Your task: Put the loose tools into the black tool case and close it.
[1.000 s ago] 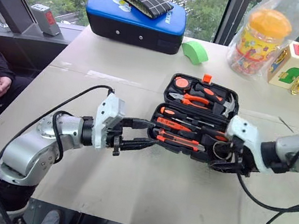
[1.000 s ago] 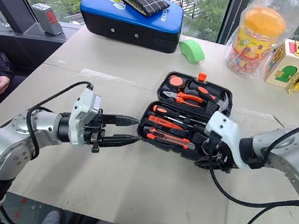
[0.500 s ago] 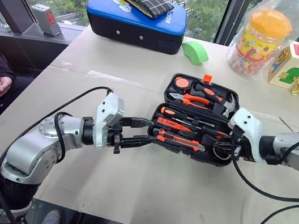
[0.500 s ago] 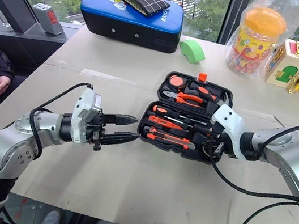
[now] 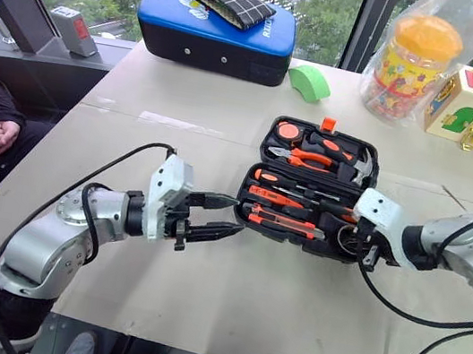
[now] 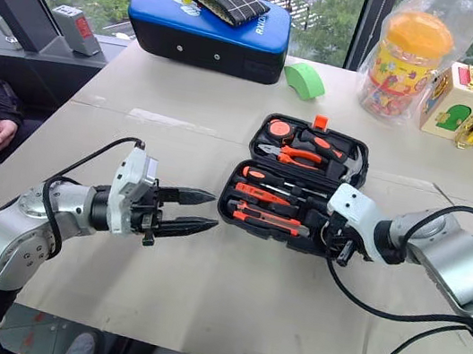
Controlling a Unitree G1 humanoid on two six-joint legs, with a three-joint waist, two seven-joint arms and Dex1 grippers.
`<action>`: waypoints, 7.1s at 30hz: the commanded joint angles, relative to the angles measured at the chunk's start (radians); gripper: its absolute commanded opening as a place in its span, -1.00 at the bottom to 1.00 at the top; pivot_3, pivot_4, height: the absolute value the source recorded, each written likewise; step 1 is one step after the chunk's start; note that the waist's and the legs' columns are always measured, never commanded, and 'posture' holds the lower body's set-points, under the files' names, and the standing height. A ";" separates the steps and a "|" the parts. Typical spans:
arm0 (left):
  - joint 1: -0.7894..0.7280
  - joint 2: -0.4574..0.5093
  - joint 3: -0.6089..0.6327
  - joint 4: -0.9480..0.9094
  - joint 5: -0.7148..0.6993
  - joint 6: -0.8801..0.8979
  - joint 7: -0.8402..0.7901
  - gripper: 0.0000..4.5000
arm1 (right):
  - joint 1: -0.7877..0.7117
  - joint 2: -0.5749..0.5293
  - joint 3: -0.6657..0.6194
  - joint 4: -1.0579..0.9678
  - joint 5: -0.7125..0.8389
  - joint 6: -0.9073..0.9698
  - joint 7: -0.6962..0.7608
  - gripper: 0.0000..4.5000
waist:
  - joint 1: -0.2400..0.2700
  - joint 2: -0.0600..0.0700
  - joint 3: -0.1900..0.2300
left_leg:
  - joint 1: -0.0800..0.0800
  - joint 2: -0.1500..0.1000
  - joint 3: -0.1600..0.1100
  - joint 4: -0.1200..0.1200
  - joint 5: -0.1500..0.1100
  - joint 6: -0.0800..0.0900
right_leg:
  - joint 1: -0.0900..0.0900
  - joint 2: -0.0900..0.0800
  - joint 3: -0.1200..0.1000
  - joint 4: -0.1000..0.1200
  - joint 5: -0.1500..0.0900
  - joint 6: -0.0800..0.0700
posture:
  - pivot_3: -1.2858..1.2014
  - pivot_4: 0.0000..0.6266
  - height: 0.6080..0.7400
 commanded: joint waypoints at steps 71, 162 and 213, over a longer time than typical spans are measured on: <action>-0.667 -0.396 -0.008 0.622 0.228 0.531 0.272 -1.00 | -0.103 0.546 -0.690 0.237 0.025 0.349 -0.484 -0.97 | -0.012 0.002 -0.003 | -0.016 -0.012 -0.013 -0.003 0.008 -0.007 | -0.022 -0.005 -0.007 0.026 0.001 0.002 | 0.03 -0.52 1.00; -0.367 0.071 -0.173 0.205 0.150 0.034 -0.232 -0.98 | 0.330 0.456 -0.312 0.044 -0.181 -0.240 -0.336 -1.00 | -0.002 -0.005 0.007 | 0.002 -0.013 -0.016 0.000 0.012 -0.002 | -0.003 0.003 0.002 0.018 -0.002 -0.001 | 0.03 -0.52 1.00; -0.461 -0.073 -0.401 0.670 0.528 -0.339 -0.242 -0.98 | 0.203 0.675 -0.279 -0.183 -0.008 0.035 -0.450 -1.00 | -0.011 0.000 -0.001 | 0.005 -0.013 -0.020 0.000 0.012 -0.002 | 0.001 0.002 0.000 0.019 -0.002 -0.001 | 0.03 -0.52 1.00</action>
